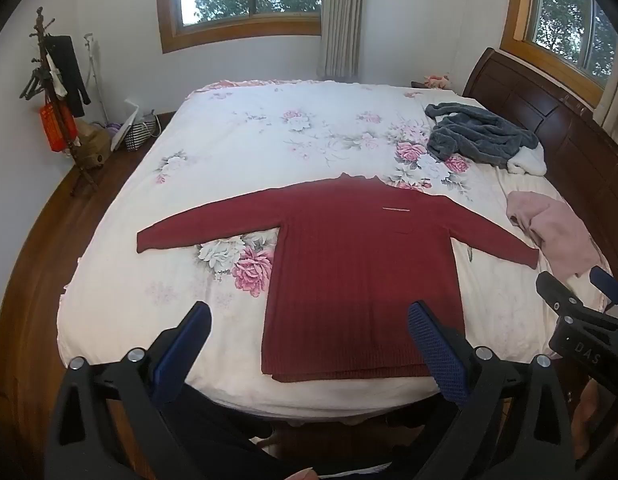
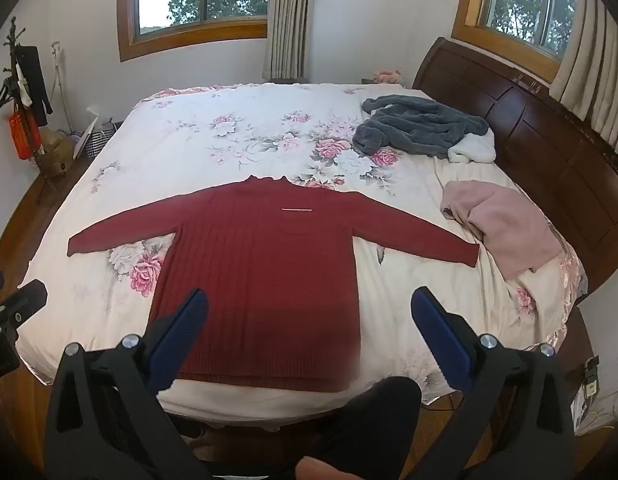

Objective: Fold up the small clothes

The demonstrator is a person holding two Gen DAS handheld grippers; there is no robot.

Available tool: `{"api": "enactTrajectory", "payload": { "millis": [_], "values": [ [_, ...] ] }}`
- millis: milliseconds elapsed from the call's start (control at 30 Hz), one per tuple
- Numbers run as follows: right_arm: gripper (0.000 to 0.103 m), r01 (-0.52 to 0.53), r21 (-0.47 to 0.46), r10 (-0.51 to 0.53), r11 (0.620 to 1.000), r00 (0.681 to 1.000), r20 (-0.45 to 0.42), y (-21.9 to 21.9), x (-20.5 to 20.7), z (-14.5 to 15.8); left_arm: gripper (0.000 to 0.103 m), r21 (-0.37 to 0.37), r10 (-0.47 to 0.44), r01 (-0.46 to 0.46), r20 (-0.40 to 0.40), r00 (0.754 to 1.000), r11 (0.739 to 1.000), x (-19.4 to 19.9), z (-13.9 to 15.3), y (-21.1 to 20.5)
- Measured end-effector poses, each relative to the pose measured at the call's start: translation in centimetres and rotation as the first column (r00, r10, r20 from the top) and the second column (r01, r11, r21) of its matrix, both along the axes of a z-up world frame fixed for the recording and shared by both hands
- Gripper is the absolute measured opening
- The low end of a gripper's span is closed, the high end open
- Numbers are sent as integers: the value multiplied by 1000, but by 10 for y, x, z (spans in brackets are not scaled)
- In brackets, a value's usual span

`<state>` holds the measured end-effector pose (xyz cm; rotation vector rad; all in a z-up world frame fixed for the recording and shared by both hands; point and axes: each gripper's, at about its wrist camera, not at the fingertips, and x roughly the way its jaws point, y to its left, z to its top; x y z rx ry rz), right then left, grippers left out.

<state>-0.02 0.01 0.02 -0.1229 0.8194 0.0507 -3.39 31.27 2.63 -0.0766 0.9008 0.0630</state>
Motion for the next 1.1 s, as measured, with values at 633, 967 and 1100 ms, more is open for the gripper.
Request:
{"api": "enactTrajectory", "payload": {
  "millis": [633, 967, 1100],
  "values": [
    [101, -1, 1, 1, 1000, 1000, -2, 1, 4, 6, 99, -1, 2, -2, -6, 1000, 1000, 0, 1, 2],
    [101, -1, 0, 1, 1000, 1000, 1, 1, 3, 9, 99, 0, 2, -2, -6, 1000, 1000, 4, 4, 4],
    [101, 0, 0, 0, 1000, 1000, 3, 2, 5, 13, 99, 0, 2, -2, -5, 1000, 1000, 4, 4, 4]
  ]
}}
